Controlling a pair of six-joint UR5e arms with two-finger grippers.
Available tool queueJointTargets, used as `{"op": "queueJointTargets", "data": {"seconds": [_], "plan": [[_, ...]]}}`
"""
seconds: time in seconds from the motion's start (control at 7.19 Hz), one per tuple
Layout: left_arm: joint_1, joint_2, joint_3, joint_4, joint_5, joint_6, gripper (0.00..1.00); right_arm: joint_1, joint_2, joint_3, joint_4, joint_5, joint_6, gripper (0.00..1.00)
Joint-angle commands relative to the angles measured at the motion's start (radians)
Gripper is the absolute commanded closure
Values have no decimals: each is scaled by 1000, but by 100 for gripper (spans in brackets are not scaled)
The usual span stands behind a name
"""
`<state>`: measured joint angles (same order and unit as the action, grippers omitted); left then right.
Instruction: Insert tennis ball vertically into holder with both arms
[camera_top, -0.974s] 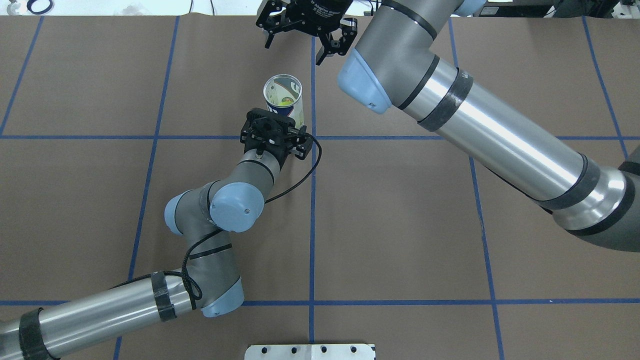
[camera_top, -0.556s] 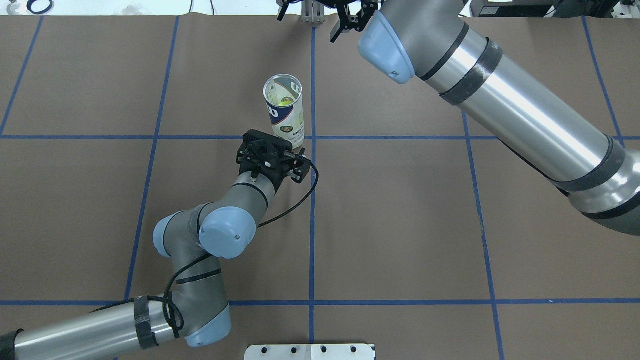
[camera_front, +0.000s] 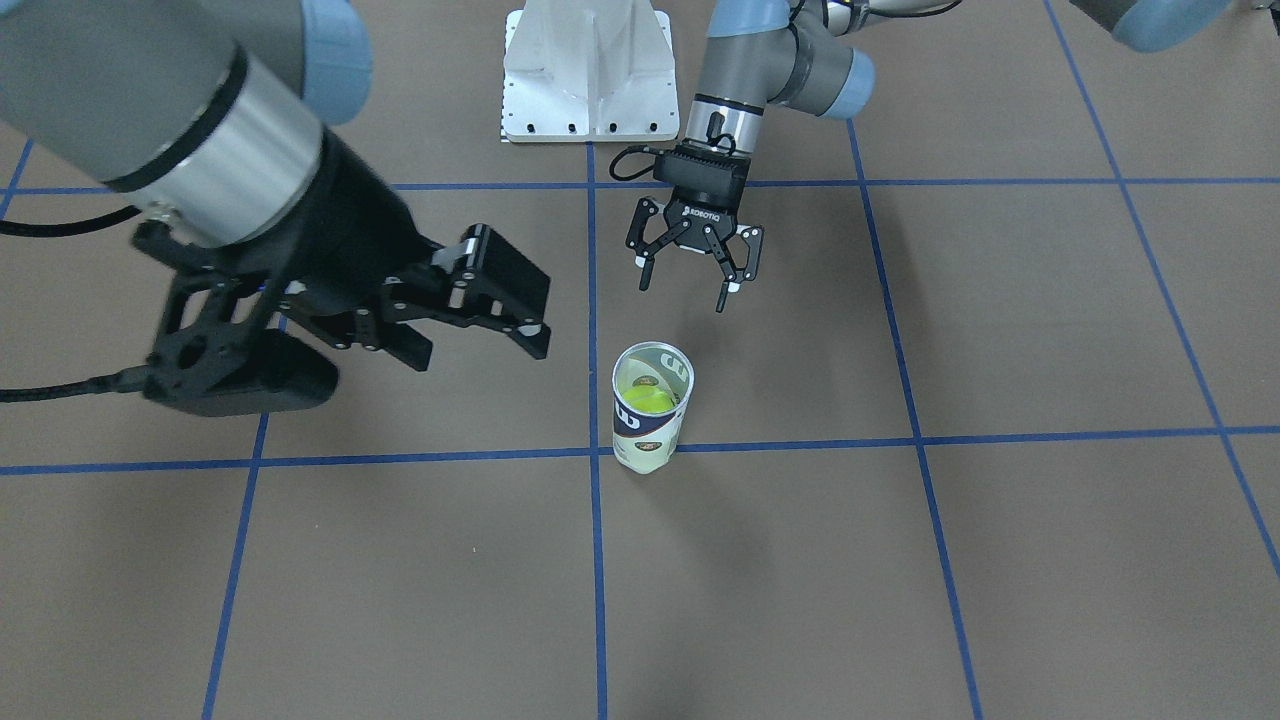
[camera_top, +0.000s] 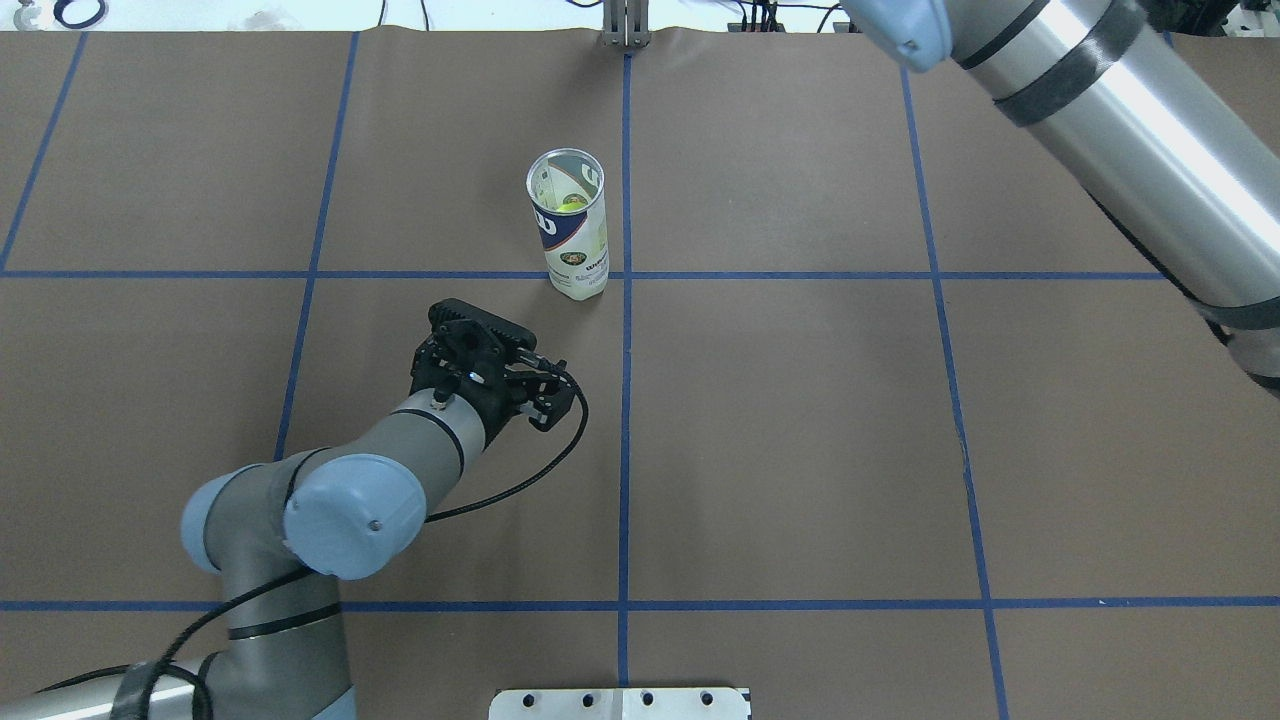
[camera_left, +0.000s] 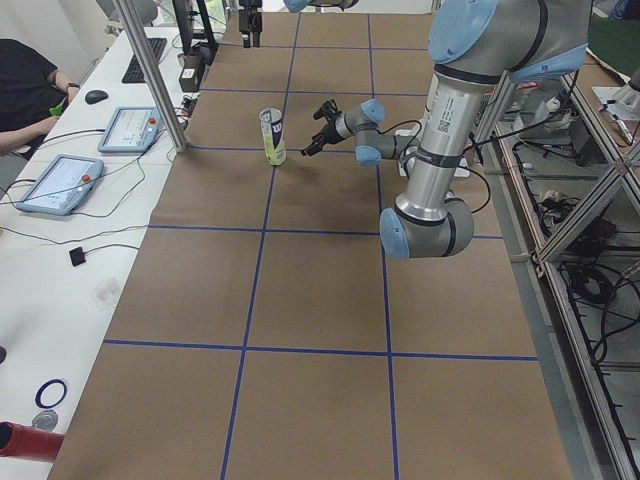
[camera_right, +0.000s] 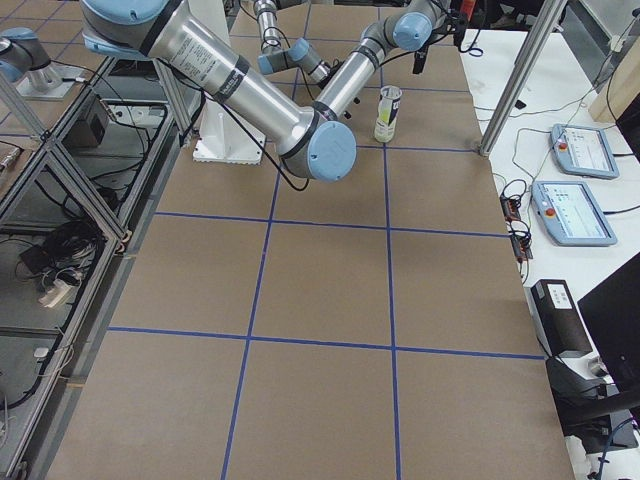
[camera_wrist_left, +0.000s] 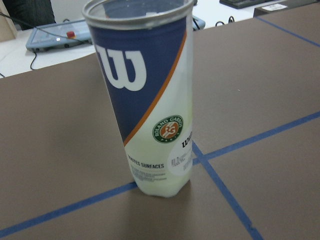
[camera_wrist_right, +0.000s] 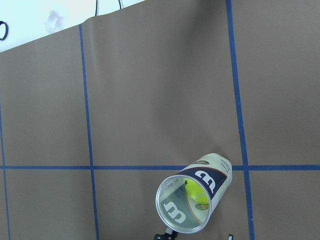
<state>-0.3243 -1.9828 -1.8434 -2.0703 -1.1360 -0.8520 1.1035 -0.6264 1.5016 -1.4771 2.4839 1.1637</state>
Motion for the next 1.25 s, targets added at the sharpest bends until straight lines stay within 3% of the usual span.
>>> {"op": "queueJointTargets", "data": {"seconds": [0.0, 0.14, 0.42, 0.56, 0.83, 0.97, 1.11], "plan": [[-143, 47, -120, 73, -103, 68, 1, 76, -212, 98, -2, 12, -198, 1], [-259, 47, -119, 88, -132, 77, 0, 102, -281, 95, -3, 1, -329, 1], [-448, -11, -109, 392, -323, 102, 1, 168, -392, 51, -3, -13, -560, 1], [-496, -98, -24, 476, -323, 109, 0, 186, -447, 43, -2, -35, -652, 1], [-542, -140, 45, 515, -333, 123, 0, 197, -499, 38, -2, -42, -688, 1], [-571, -142, 50, 515, -435, 166, 0, 197, -521, 38, 0, -62, -687, 1], [-657, -137, 46, 532, -699, 201, 0, 200, -541, 45, 1, -66, -685, 1]]}}
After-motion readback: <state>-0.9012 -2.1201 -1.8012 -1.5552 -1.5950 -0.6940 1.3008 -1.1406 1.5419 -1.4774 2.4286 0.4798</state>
